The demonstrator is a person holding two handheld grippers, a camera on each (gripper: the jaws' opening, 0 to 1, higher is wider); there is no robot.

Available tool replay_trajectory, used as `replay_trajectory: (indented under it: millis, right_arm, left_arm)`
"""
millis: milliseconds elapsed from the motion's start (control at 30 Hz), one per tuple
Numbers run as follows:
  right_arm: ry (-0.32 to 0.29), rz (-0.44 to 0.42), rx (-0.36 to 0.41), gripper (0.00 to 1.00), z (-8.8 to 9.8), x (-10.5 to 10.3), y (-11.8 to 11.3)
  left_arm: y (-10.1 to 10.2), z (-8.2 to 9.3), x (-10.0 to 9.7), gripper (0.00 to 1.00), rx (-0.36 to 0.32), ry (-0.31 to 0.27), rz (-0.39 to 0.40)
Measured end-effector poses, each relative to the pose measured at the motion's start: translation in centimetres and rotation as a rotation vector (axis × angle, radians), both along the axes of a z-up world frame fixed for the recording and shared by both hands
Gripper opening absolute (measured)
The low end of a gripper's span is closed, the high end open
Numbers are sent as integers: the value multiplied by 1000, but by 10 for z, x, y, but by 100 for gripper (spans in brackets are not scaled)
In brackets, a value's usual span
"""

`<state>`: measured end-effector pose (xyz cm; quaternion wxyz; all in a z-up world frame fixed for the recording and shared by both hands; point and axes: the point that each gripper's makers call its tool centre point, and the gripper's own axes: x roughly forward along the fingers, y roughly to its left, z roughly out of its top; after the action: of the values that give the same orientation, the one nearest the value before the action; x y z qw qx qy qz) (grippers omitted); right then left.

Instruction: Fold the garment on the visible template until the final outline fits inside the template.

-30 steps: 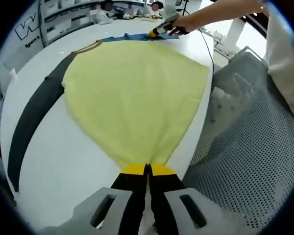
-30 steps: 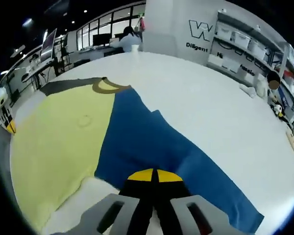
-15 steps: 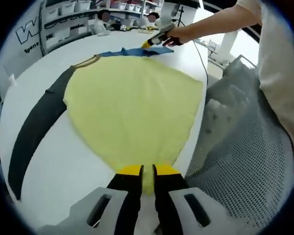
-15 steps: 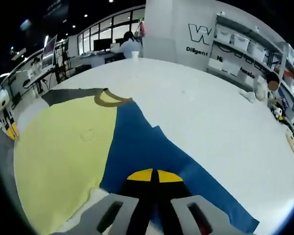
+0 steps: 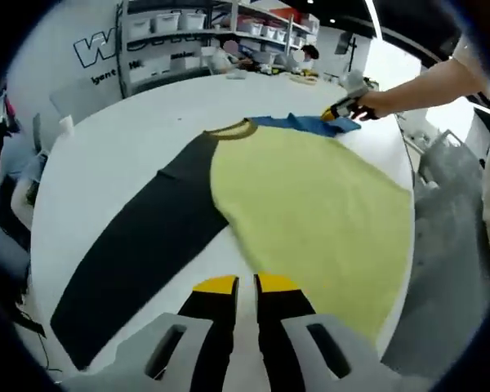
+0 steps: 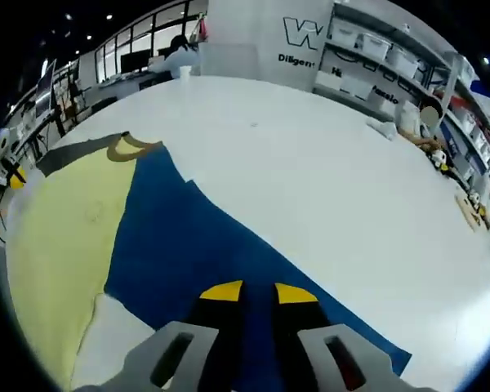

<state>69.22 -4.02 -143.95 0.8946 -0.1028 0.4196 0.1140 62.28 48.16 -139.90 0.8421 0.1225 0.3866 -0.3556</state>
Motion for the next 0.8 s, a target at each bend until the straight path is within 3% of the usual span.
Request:
replay_trajectory:
  millis: [133,367,567,633,700,800]
  right_arm:
    - [-14,-34,16,9,2,2,-11]
    - [-23,-66,27,2,1,13,-24]
    - [-9,-31,26,6,1,14,-17]
    - [-37,39,8,18,4,19,-12]
    - [-41,113,11,22,6,22,-3]
    - [-13,162,88,28,4,24,10]
  left_arm:
    - [19,-5,37,19,21,-22,77]
    - [42,-15,91,15,57,-4,166]
    - [9,-15,114,17,42,-2,99]
    - [-1,-17,122,20,46,-8,73]
    - [-4,-20,131,26,91,-31,29]
    - [-10,-23,134,31,110,-6,-3]
